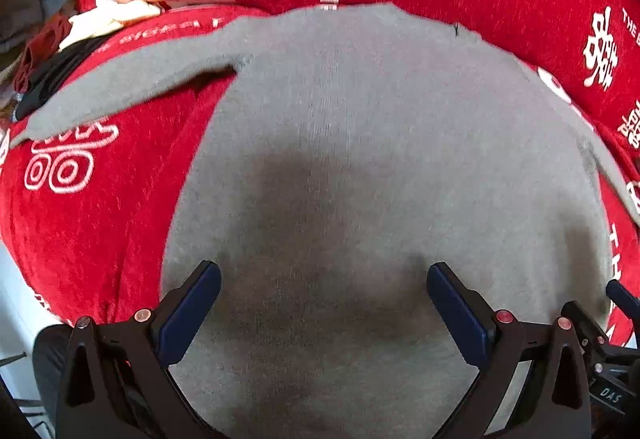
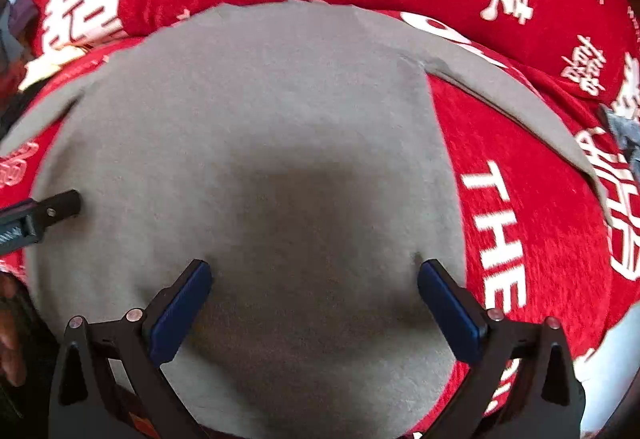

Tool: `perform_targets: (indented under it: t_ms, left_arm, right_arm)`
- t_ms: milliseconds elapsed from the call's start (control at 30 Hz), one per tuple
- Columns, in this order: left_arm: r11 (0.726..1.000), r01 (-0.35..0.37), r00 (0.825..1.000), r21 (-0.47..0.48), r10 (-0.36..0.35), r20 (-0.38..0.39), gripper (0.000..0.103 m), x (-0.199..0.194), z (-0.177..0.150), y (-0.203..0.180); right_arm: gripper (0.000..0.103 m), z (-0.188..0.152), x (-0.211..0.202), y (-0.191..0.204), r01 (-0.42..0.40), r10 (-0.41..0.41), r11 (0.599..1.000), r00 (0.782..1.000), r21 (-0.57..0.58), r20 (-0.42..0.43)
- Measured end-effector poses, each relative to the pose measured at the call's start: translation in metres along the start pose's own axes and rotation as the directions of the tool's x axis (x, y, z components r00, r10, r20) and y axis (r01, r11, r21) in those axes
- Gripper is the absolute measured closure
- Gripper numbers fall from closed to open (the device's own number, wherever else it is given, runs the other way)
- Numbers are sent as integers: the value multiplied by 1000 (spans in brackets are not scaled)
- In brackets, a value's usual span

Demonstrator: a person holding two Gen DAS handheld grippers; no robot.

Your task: Fold small clothes

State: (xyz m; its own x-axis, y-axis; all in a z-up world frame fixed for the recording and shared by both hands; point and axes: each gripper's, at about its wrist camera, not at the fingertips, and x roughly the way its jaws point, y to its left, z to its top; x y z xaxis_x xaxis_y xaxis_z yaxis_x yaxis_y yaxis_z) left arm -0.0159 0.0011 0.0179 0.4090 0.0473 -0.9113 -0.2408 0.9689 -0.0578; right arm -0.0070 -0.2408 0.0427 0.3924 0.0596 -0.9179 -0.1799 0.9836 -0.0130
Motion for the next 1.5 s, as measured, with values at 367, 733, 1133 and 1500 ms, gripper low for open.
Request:
perform_targets:
  t_ms: [367, 733, 1133, 1500]
  left_arm:
    - [1000, 3, 999, 12, -4, 51, 0, -20, 42, -18]
    - [1000, -9, 999, 19, 8, 42, 0, -19, 62, -30]
    - [996, 22, 1000, 87, -22, 6, 0, -4, 103, -101]
    - [978, 41, 999, 207, -39, -11, 0, 15, 124, -191]
  right_arm:
    - [0, 51, -22, 6, -4, 3, 1000, 998, 10, 65]
    - [0, 65, -18, 4, -26, 24, 1000, 997, 17, 70]
    - [0, 88, -10, -65, 1, -15, 986, 996, 165, 83]
    - [0, 91, 6, -143, 65, -87, 953, 994, 296, 64]
